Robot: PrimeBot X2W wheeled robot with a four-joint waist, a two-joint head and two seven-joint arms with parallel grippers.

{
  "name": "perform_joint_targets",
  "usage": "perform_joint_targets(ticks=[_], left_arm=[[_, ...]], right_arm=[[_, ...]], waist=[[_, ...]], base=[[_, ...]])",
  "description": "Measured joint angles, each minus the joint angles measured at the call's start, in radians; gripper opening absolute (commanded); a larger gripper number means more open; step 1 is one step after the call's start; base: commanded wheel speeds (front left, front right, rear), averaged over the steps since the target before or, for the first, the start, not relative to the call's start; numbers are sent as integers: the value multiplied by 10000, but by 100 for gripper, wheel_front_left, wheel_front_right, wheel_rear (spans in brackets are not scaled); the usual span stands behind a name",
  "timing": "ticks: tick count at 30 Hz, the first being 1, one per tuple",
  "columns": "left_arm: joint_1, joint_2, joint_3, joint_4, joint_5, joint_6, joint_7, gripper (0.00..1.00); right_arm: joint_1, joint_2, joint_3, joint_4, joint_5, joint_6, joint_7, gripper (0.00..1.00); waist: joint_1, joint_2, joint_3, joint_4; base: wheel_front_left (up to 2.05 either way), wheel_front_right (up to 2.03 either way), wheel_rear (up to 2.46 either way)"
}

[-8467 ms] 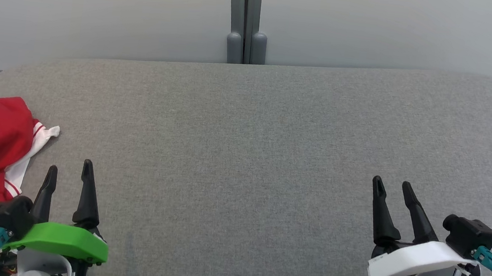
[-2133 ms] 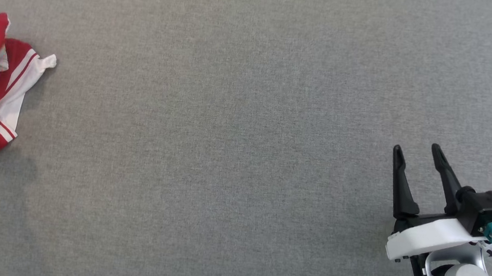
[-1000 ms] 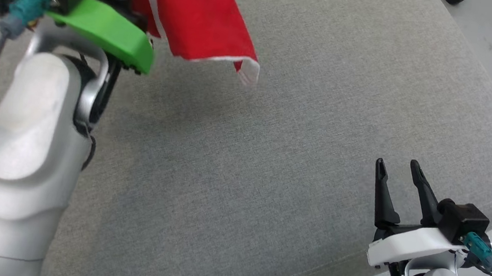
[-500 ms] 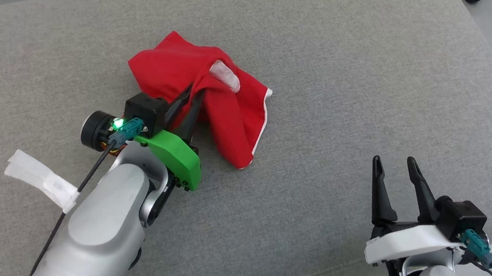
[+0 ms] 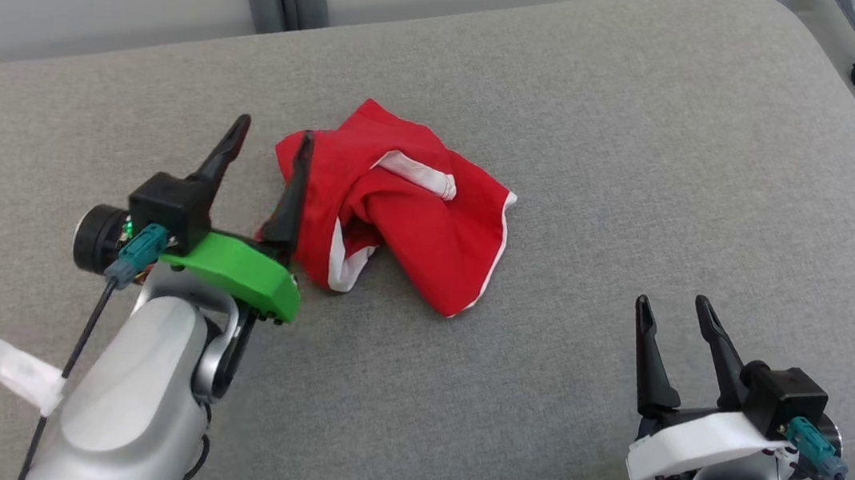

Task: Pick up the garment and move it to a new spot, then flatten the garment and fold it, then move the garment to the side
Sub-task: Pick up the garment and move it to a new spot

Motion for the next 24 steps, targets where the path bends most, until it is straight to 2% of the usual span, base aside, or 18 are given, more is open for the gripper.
perform_joint_targets(ticks=[9, 11, 18, 24], left_arm=[[1711, 826, 1306, -1672, -2, 449, -48, 100], [2638, 1018, 1873, -2385, 15, 487, -48, 100], [4088, 1124, 2631, -3009, 148, 702, -48, 100], [4893, 1011, 3018, -3206, 224, 706, -48, 100]], right_arm=[[298, 2, -15, -42, -176, 0, 115, 100], [396, 0, 8, -140, -196, 0, 228, 100], [565, -33, 42, -288, -253, 0, 382, 100], [693, -94, 98, -458, -268, 2, 552, 100]], waist=[[0, 0, -604, 801], [0, 0, -809, 1160], [0, 0, -1139, 1712], [0, 0, -1377, 2086]], base=[[0, 0, 0], [0, 0, 0], [0, 0, 0], [0, 0, 0]])
